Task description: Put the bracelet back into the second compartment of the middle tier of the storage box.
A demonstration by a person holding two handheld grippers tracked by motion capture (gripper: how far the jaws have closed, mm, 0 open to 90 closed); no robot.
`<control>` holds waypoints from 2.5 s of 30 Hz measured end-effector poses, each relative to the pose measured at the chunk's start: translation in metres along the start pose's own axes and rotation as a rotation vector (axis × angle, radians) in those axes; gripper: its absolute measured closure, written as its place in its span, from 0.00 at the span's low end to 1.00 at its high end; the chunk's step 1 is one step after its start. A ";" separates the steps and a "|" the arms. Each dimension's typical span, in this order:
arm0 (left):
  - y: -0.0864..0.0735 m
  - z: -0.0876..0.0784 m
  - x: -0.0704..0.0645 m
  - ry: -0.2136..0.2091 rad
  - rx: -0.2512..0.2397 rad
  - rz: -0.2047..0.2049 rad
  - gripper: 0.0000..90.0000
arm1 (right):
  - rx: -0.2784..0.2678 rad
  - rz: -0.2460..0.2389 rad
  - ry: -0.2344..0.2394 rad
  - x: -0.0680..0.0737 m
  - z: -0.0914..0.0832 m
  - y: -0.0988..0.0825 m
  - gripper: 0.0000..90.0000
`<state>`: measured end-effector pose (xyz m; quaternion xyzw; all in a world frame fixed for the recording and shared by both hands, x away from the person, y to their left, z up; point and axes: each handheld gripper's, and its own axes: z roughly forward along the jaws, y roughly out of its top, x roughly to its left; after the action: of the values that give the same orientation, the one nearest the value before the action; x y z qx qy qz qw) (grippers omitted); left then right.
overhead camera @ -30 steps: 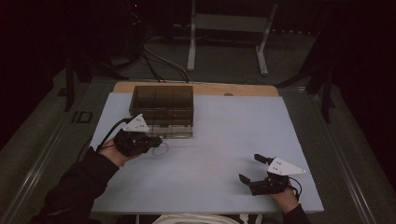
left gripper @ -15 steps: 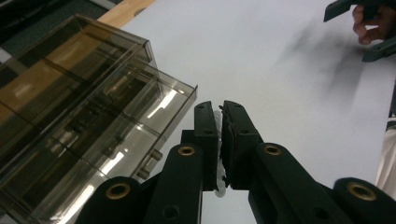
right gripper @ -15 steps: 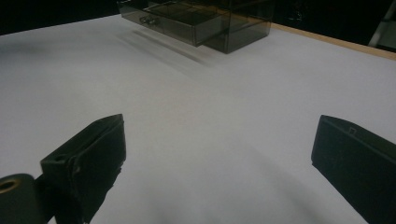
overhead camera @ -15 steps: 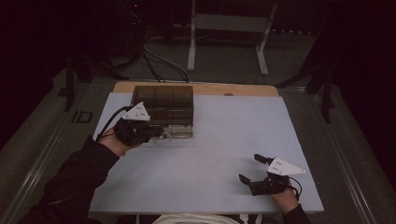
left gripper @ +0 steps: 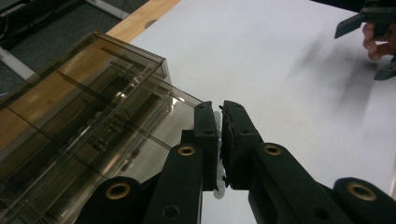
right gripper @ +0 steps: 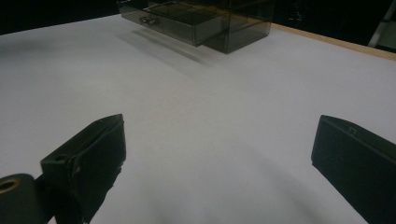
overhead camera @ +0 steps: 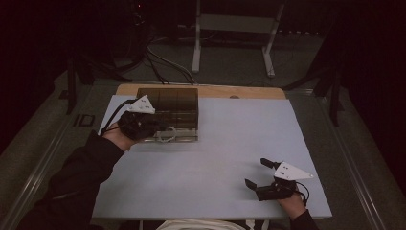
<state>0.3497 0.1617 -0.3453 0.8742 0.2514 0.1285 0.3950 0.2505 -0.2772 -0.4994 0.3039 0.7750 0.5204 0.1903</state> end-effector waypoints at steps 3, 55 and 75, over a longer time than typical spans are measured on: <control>0.003 0.002 0.004 0.007 -0.001 -0.001 0.97 | -0.001 0.000 0.000 0.000 0.000 0.000 0.03; -0.035 0.076 0.067 0.041 0.047 -0.201 0.97 | 0.002 -0.002 0.003 0.000 0.000 0.000 0.03; -0.055 0.098 0.075 0.067 0.104 -0.236 0.97 | 0.005 -0.001 0.004 0.000 0.000 0.000 0.03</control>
<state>0.4358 0.1713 -0.4492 0.8531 0.3717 0.0971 0.3530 0.2500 -0.2770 -0.4999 0.3029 0.7767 0.5190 0.1886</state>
